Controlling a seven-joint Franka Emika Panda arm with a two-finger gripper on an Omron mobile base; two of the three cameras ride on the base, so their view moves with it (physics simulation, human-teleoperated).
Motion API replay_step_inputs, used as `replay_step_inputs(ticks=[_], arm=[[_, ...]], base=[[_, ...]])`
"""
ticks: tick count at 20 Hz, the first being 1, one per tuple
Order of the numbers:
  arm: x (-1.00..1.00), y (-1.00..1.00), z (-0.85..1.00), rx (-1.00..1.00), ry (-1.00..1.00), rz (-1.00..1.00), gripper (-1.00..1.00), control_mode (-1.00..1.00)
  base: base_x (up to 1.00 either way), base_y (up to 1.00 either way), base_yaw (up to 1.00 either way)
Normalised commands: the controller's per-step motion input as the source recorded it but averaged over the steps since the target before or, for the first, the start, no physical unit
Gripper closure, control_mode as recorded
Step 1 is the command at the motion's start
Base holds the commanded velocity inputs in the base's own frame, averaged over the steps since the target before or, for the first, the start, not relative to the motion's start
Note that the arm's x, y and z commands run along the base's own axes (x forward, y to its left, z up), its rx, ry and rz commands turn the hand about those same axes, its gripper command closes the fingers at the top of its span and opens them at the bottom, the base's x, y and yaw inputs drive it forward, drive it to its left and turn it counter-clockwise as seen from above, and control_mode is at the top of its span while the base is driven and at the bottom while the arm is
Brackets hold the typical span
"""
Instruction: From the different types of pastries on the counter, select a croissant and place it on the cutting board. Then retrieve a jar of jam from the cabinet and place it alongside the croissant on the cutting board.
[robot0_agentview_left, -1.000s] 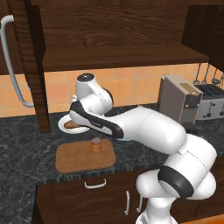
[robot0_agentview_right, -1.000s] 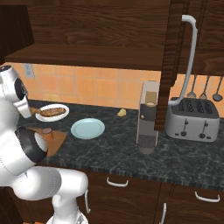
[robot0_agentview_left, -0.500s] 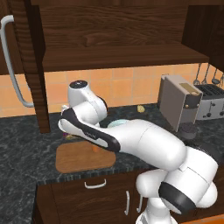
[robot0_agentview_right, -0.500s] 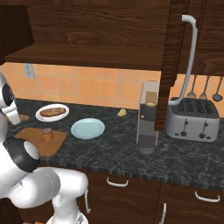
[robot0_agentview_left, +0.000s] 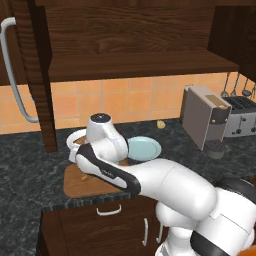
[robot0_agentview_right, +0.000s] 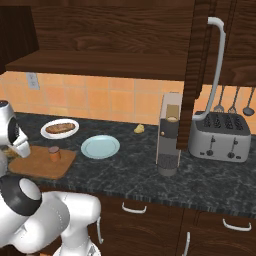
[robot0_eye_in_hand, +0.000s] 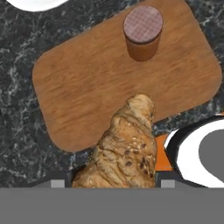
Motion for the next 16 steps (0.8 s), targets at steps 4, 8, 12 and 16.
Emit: replay_step_inputs(ticks=[4, 8, 12, 16], arm=[[0.06, -0.17, -0.44, -0.22, -0.16, 0.11, 1.0, -1.0], [0.08, -0.07, -0.24, -0.06, -0.09, 0.06, 1.0, -1.0], [0.62, -0.14, -0.44, 0.38, 0.09, 0.0, 1.0, -1.0], [0.32, -0.03, -0.18, 0.11, 0.01, 0.0, 1.0, -1.0]], base=[[0.0, 0.0, 0.0], [0.0, 0.0, 0.0], [0.0, 0.0, 0.0], [0.0, 0.0, 0.0]])
